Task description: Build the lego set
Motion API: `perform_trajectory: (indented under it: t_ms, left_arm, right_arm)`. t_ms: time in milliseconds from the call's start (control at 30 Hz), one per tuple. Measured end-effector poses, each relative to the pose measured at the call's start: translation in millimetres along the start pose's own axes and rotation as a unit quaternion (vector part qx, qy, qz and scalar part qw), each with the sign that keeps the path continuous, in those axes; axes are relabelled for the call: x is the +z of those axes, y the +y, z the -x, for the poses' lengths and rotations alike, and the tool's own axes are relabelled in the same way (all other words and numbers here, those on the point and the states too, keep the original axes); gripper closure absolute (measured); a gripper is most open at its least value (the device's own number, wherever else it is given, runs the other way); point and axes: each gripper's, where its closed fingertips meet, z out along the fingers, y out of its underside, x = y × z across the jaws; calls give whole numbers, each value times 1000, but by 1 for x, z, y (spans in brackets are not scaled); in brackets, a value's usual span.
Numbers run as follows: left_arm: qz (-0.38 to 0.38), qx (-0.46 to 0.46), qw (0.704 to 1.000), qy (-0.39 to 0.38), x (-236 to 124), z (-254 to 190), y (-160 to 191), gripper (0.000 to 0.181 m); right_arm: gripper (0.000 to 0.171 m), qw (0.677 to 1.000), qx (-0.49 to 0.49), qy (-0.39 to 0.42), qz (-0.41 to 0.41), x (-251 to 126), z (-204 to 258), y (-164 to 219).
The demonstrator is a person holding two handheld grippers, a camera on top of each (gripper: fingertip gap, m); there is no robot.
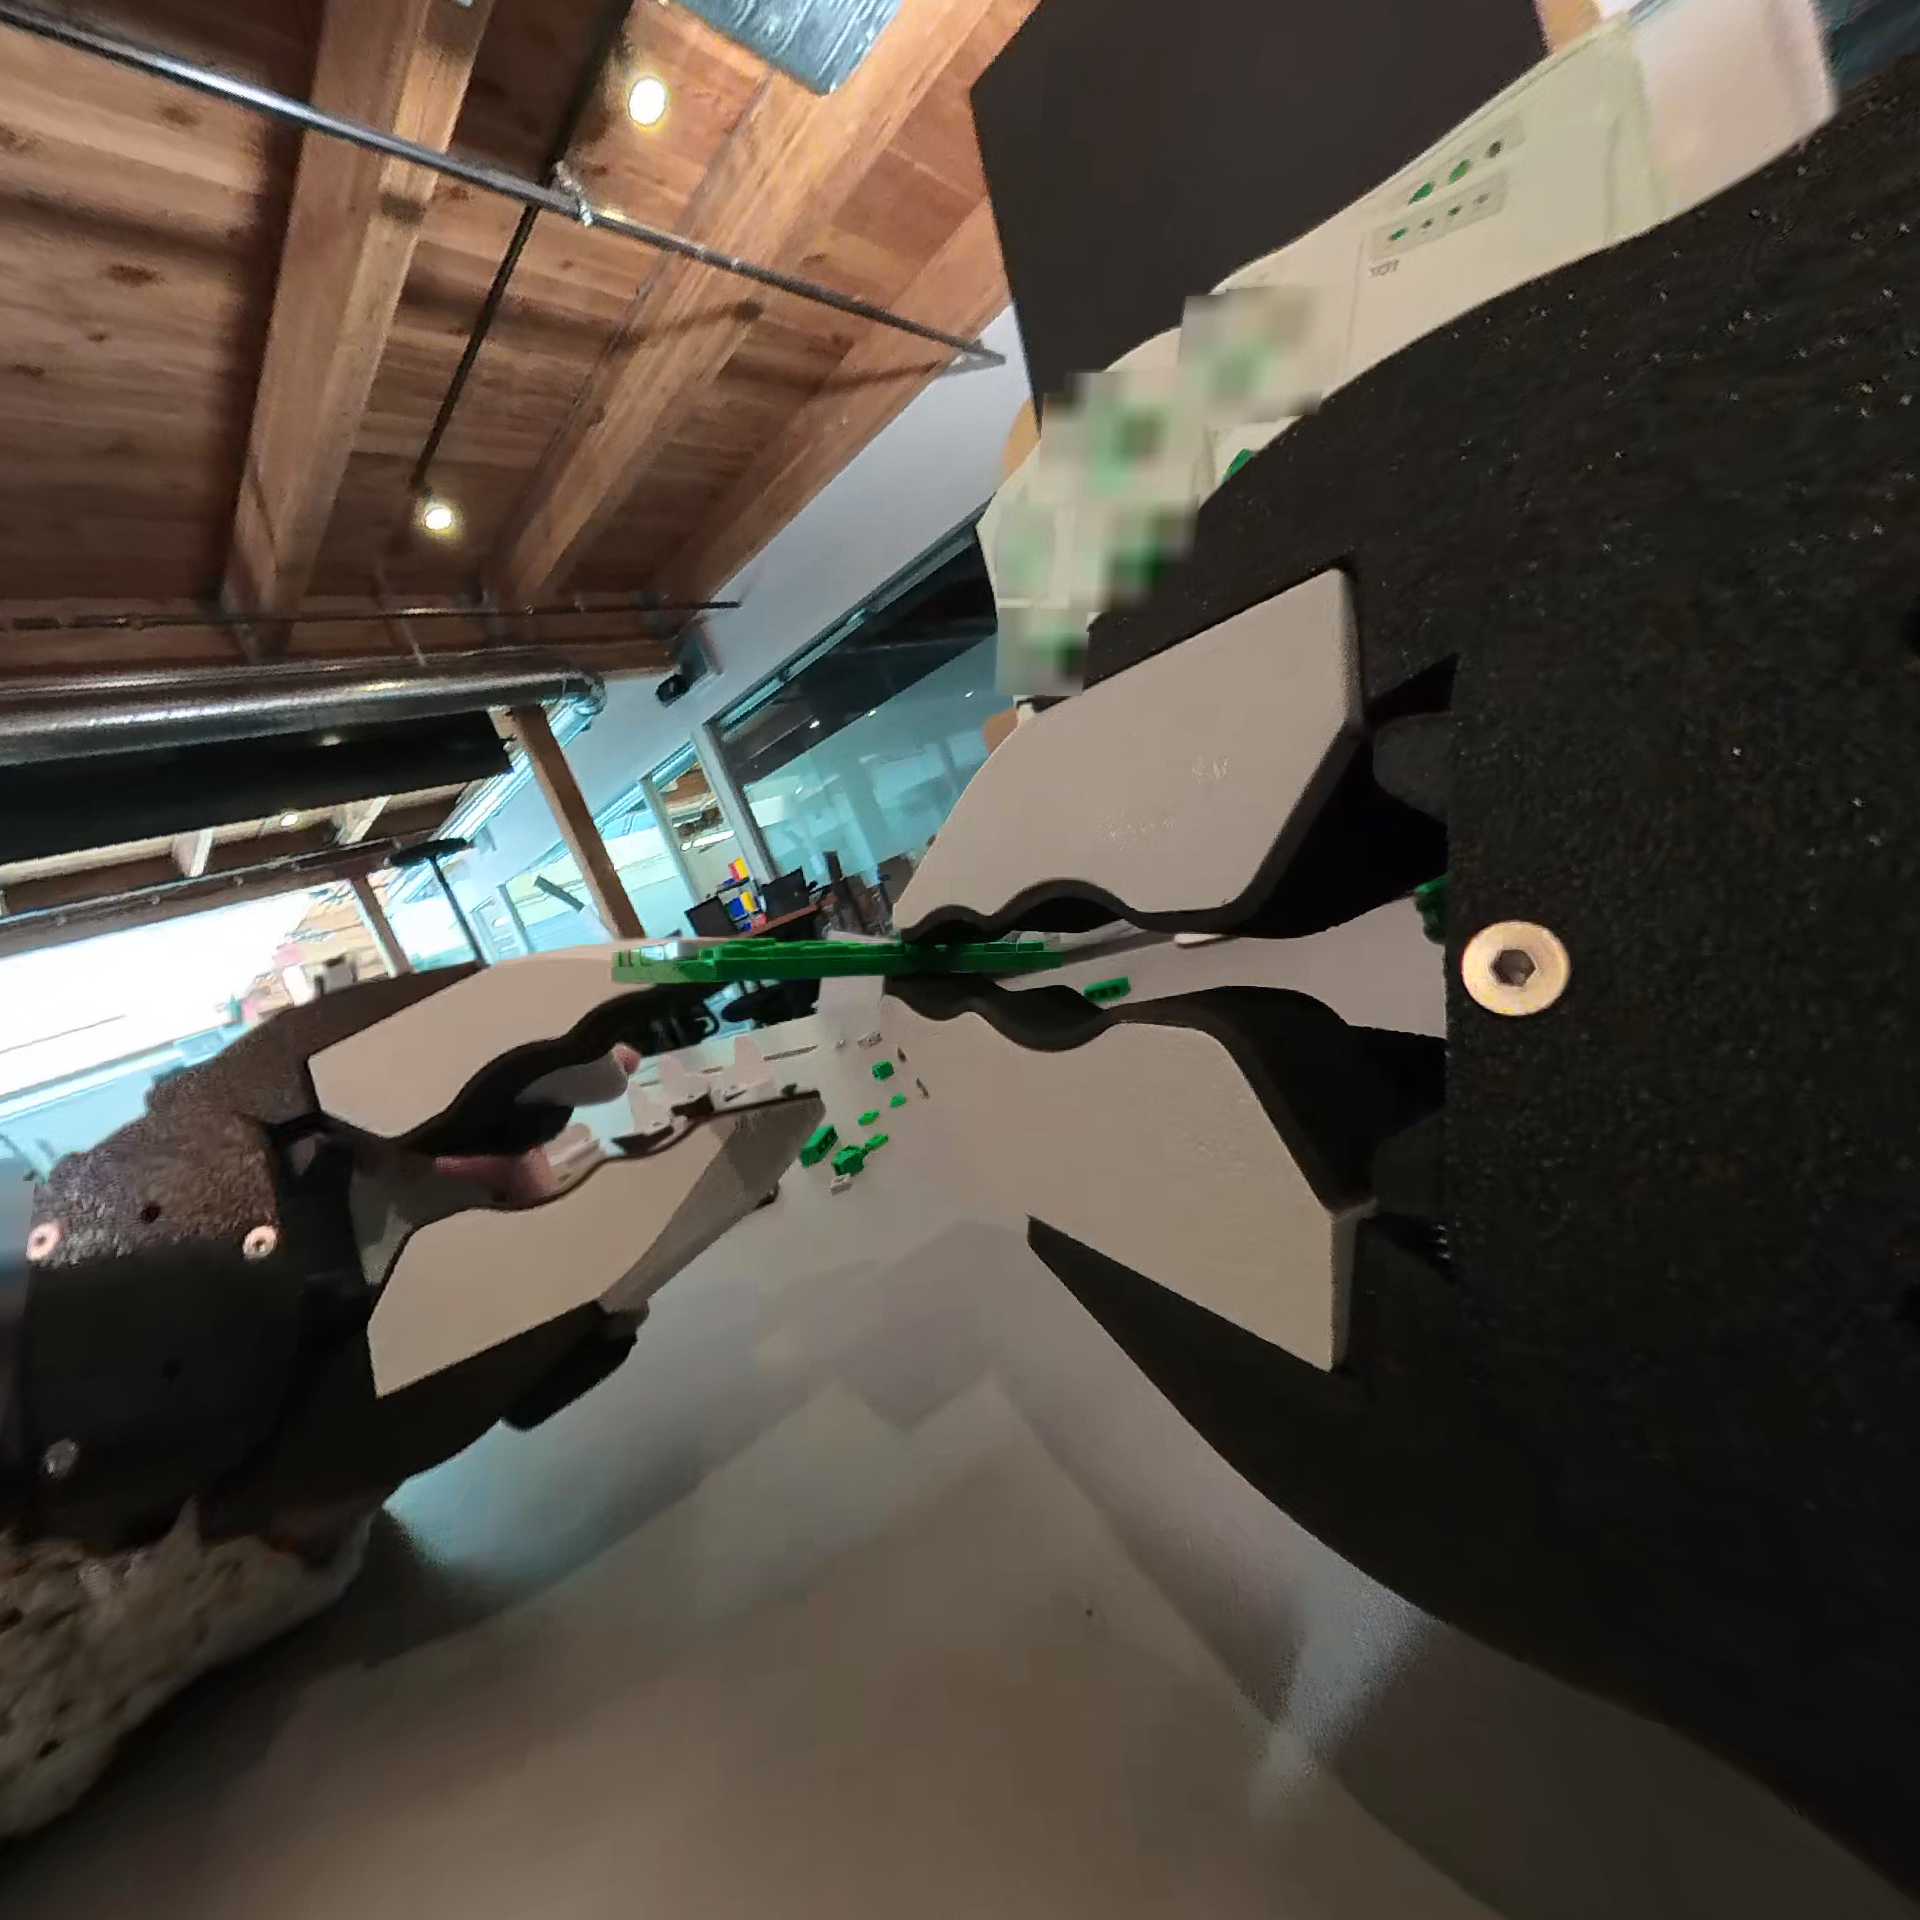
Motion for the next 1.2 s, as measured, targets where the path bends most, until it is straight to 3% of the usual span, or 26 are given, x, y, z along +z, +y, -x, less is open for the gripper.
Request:
perform_trajectory:
  t_ms: [200, 400, 467, 600, 867, 1200]
  left_arm:
    - [-4, -77, 997, -19, 0, 13, 1, 133]
    - [-50, -293, 954, -35, 6, 28, -24, 79]
    - [-65, -341, 937, -48, 9, 34, -30, 73]
    - [-86, -384, 917, -63, 8, 40, -35, 80]
    - [-98, -373, 918, -89, 2, 46, -34, 105]
    - [-128, -359, 920, -90, -3, 50, -41, 106]
  right_arm:
    - [167, 998, 7, 43, 38, 7, -19, 5]
    - [167, 994, 11, 55, 97, 23, -34, 1]
    - [167, 993, -1, 51, 107, 28, -31, -1]
    - [166, 993, -27, 53, 106, 31, -26, -6]
    - [167, 993, -40, 65, 95, 31, -27, -15]
    - [166, 994, -34, 74, 71, 29, -28, -24]
